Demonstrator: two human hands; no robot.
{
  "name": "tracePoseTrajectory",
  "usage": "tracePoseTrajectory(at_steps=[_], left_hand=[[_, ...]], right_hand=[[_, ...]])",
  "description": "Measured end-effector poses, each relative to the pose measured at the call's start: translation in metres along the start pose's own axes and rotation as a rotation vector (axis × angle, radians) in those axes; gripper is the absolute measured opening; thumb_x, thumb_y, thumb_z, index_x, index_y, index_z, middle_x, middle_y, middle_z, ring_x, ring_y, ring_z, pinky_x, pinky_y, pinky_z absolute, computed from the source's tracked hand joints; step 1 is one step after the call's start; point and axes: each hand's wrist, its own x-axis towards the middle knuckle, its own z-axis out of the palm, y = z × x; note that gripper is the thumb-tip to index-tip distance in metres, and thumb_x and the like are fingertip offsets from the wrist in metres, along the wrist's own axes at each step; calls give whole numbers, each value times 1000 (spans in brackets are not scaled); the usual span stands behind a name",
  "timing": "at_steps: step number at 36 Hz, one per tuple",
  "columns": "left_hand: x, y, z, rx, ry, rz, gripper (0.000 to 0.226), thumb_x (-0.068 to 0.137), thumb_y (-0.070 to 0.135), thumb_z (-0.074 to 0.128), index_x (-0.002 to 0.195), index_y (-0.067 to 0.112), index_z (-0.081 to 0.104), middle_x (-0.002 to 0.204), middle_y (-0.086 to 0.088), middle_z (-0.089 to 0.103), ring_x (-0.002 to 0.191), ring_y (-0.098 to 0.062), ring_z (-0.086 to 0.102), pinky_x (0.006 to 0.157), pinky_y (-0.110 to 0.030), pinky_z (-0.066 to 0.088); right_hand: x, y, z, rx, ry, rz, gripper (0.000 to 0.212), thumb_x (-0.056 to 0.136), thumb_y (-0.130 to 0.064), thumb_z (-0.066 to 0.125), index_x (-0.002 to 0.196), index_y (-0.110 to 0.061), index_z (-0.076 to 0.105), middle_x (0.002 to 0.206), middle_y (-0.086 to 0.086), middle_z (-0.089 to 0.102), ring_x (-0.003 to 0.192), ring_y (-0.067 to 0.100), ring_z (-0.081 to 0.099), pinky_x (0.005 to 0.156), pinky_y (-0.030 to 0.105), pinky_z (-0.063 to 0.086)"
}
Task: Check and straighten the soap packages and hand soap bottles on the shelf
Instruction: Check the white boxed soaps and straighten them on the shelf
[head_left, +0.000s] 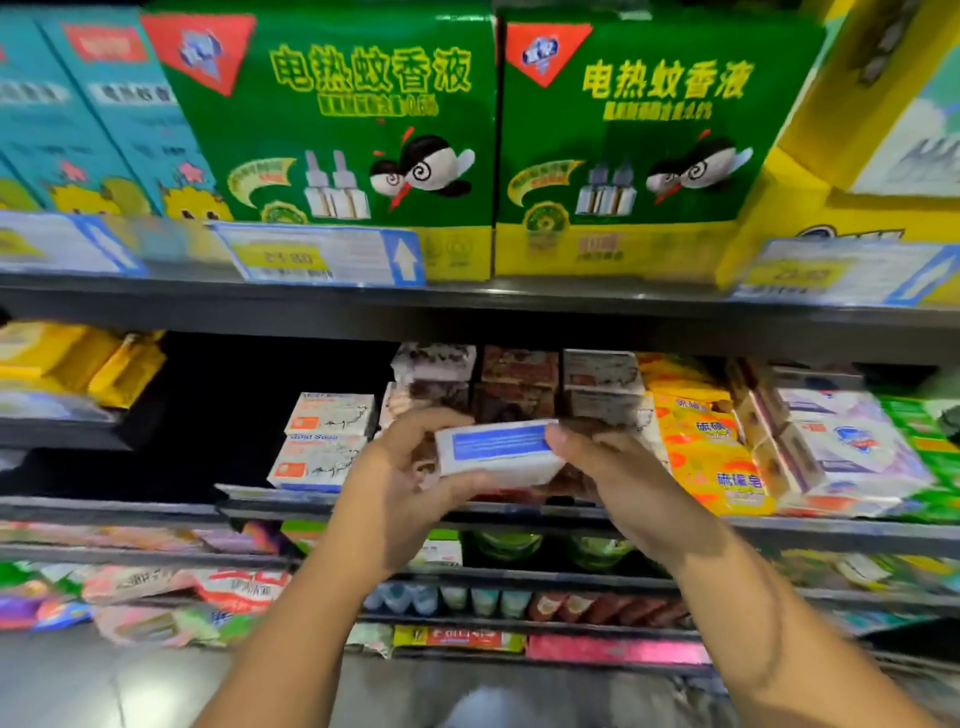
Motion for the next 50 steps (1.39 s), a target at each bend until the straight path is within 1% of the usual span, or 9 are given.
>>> tracePoseTrajectory(at_steps=[10,15,20,27,31,35,42,47,50], left_hand=[[-6,-12,-10,-47,94,-99,19,80,50,77,91,42,64,72,2,58,63,-12,53,57,-31,45],[-5,-4,-25,-82,-66,-150,17,83,42,76,99,40,68,90,4,69,81,-14,65,70,-25,51],[-8,-10,-58,-10,-503,-57,74,52,38,96,115,55,60,132,31,50,122,0,54,93,-22,51],[-7,-21,-66,269,-326,206,53,70,62,76,119,56,56,133,32,48,127,7,45,94,-13,46],[-12,-19,-64,128,-207,98,40,72,60,74,108,64,56,112,28,61,104,5,60,77,-18,54],[-18,-20,-61,-67,-121,-40,38,80,51,73,113,38,61,107,22,70,101,-1,66,78,-15,53],[-18,-15,-55,-184,-93,-117,40,84,33,69,120,34,52,102,11,70,92,-13,70,70,-32,60],[-13,-25,-72,71,-363,-17,104,59,40,93,131,73,25,130,40,44,120,7,51,92,-13,47],[-7,-28,-75,332,-237,223,94,68,52,82,134,74,18,145,44,16,138,17,19,103,0,25]], right_hand=[[-7,7,35,21,69,23,36,79,-31,76,112,-22,67,104,0,74,99,15,71,82,27,56],[-10,-2,48,87,183,41,10,94,-21,66,93,-21,76,90,-4,76,83,6,71,66,18,54],[-9,-9,56,321,241,131,17,91,-21,67,98,-8,77,99,17,76,91,32,71,82,45,53],[-9,-8,73,308,161,239,36,99,-34,56,115,-4,69,88,14,74,72,24,65,54,30,51],[-12,-7,78,235,131,223,49,99,-50,48,119,-10,67,104,14,76,90,29,71,75,37,58],[-13,-5,79,181,133,123,69,77,-71,68,123,-20,68,123,2,71,120,23,63,109,52,43],[-7,-9,89,111,153,-43,33,86,-33,76,112,-15,72,114,6,74,112,25,67,109,51,44],[-3,-18,89,277,278,52,39,78,-39,72,106,-12,69,91,8,77,75,21,69,64,34,52],[-2,-26,87,322,222,131,31,85,-33,69,104,-9,66,81,12,75,54,20,63,44,26,44]])
